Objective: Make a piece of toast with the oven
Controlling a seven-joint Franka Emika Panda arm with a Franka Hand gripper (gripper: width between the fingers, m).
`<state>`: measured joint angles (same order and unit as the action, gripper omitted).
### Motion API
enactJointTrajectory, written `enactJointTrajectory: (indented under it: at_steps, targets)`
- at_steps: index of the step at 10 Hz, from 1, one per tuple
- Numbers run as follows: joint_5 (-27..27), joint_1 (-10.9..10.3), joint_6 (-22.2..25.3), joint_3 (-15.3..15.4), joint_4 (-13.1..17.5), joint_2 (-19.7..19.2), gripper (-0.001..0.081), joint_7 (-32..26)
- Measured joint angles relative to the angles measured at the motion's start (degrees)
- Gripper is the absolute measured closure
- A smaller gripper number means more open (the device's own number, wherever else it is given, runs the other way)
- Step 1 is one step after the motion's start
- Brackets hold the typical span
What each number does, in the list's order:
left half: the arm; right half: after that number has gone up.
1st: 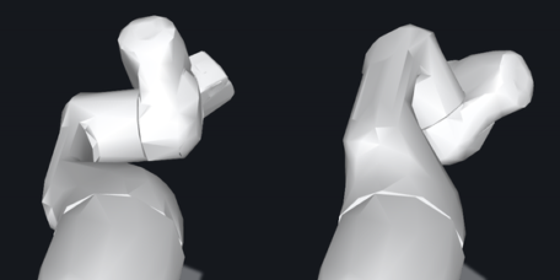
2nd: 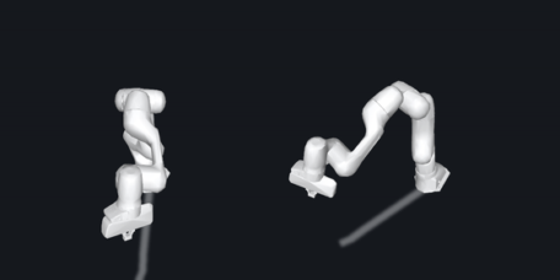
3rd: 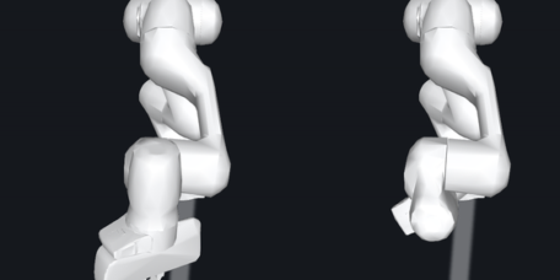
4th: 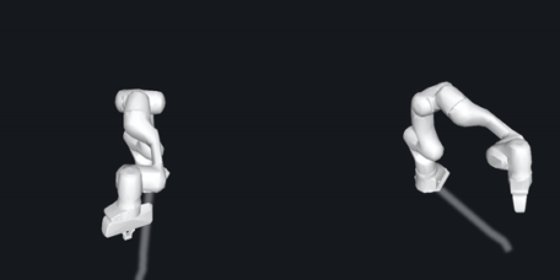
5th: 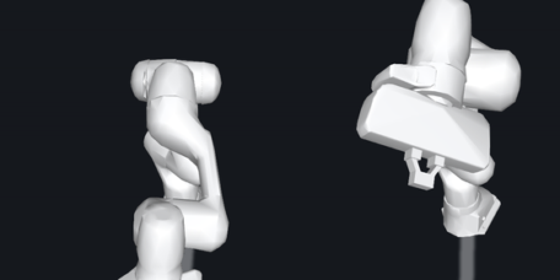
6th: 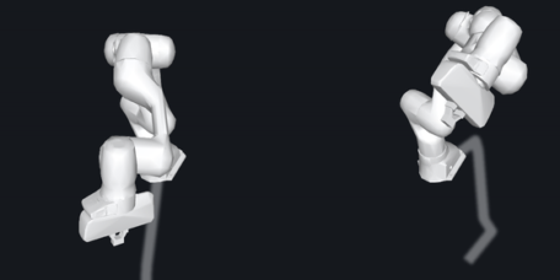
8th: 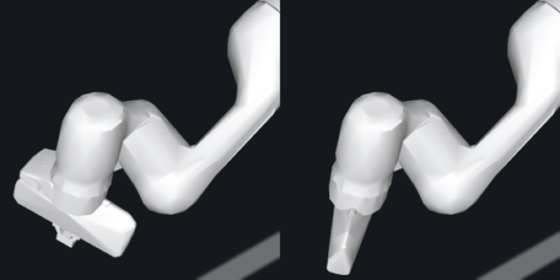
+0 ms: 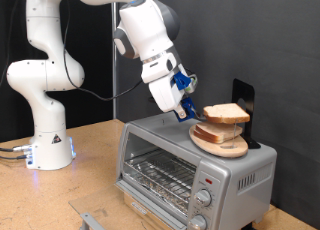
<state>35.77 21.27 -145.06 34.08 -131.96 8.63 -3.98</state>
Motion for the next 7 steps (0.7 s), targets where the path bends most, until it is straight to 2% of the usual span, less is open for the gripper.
enactJointTrajectory:
  at_steps: [2, 6, 7]
  targets:
    - [1.8, 0.0, 0.4, -0.6, 0.0, 1.5, 0.0406, -1.6]
    - [3.7, 0.0, 4.2, -2.4, -0.7, 5.0, 0.0406, -3.4]
    - [3.7, 0.0, 4.2, -2.3, -0.7, 4.9, 0.0406, -3.4]
